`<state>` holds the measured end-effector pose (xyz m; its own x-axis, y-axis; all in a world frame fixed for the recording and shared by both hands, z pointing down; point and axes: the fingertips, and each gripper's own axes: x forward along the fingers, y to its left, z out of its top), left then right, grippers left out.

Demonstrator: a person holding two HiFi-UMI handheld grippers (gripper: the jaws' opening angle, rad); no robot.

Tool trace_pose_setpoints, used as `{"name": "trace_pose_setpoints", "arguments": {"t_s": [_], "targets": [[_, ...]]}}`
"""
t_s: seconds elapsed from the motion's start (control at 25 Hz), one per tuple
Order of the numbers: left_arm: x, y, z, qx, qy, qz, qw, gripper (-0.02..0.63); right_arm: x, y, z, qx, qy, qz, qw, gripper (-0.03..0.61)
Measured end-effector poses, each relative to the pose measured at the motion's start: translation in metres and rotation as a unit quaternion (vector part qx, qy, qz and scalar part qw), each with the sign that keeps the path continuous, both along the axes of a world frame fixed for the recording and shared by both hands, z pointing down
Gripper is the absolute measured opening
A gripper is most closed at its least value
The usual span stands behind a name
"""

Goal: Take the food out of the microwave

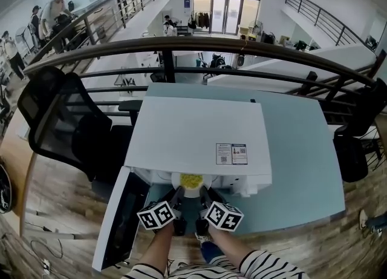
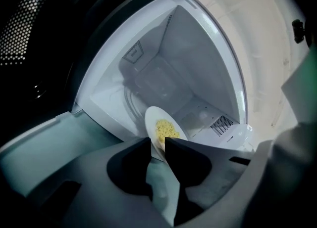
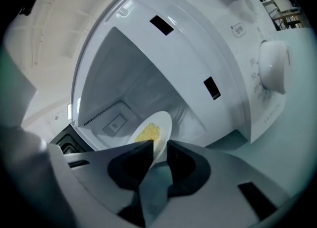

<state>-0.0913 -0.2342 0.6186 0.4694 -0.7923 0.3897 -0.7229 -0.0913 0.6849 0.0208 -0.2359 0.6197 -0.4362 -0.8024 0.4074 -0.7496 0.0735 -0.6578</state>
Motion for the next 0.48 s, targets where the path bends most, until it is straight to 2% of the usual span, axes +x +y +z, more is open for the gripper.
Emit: {"name": "trace_pose_setpoints", "arguments": {"t_s": [0.16, 0.48], "targets": [[0.001, 0.014, -0.009, 0.008, 0.017, -0.001, 0.9998, 0.095, -0.001, 0.012, -0.008, 0.004, -0.004, -0.002, 1.0, 0.094], [-0.002, 0.055, -0.025, 0.016, 0.015, 0.0, 0.9998, 0.091, -0.003, 0.053, -0.02, 0.007, -0.01, -0.006, 1.0, 0.094]]}}
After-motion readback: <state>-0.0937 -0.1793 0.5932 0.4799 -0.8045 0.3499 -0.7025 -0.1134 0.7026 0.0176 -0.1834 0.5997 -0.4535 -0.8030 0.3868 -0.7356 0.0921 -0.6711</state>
